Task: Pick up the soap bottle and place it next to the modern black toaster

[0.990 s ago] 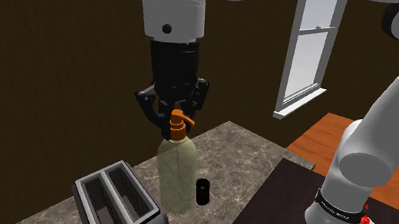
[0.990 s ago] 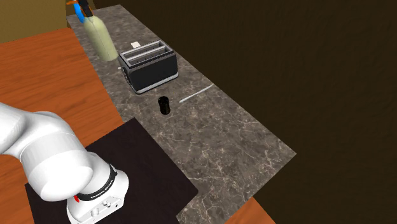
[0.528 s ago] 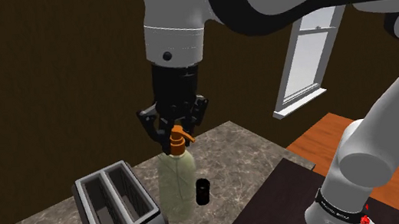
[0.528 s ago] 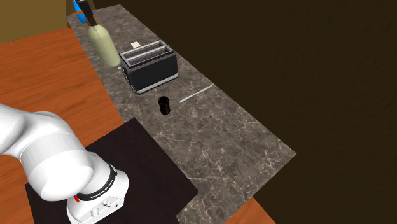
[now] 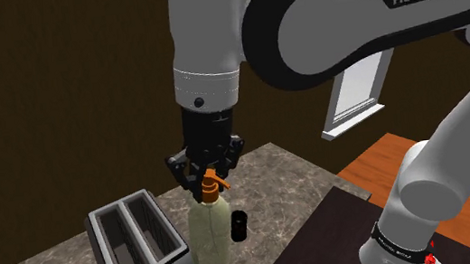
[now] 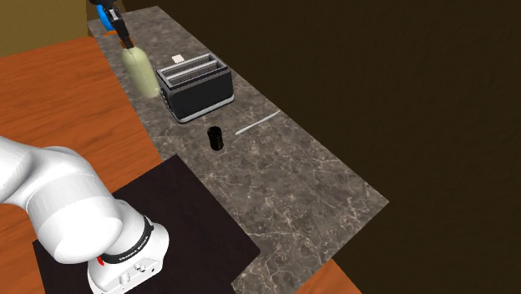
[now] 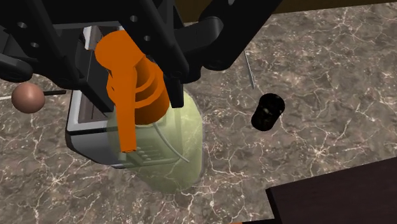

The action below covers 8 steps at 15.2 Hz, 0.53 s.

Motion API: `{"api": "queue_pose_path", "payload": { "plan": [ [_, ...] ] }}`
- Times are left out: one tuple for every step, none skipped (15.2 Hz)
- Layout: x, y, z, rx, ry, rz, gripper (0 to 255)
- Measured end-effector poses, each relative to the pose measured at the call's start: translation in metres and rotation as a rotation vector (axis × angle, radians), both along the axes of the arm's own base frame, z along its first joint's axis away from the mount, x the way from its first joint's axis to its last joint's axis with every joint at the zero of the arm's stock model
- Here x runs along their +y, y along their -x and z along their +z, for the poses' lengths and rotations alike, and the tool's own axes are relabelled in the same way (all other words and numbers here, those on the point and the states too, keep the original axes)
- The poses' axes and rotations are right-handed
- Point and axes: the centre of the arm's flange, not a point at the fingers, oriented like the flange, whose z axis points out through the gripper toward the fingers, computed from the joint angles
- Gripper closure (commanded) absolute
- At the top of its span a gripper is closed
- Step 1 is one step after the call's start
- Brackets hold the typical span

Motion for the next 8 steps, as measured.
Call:
{"api": "queue_pose_path", "payload": {
  "plan": [
    [0.000,0.000,-0.005,0.000,0.000,0.000,255],
    [0.000,-0.001,-0.011,0.000,0.000,0.000,255],
    [0.001,0.000,-0.015,0.000,0.000,0.000,255],
    [0.001,0.000,-0.021,0.000,0.000,0.000,255],
    [0.000,0.000,-0.026,0.000,0.000,0.000,255],
    [0.000,0.000,-0.031,0.000,0.000,0.000,255],
    [0.000,0.001,-0.036,0.000,0.000,0.000,255],
    [0.001,0.000,-0.042,0.000,0.000,0.000,255]
  ]
}}
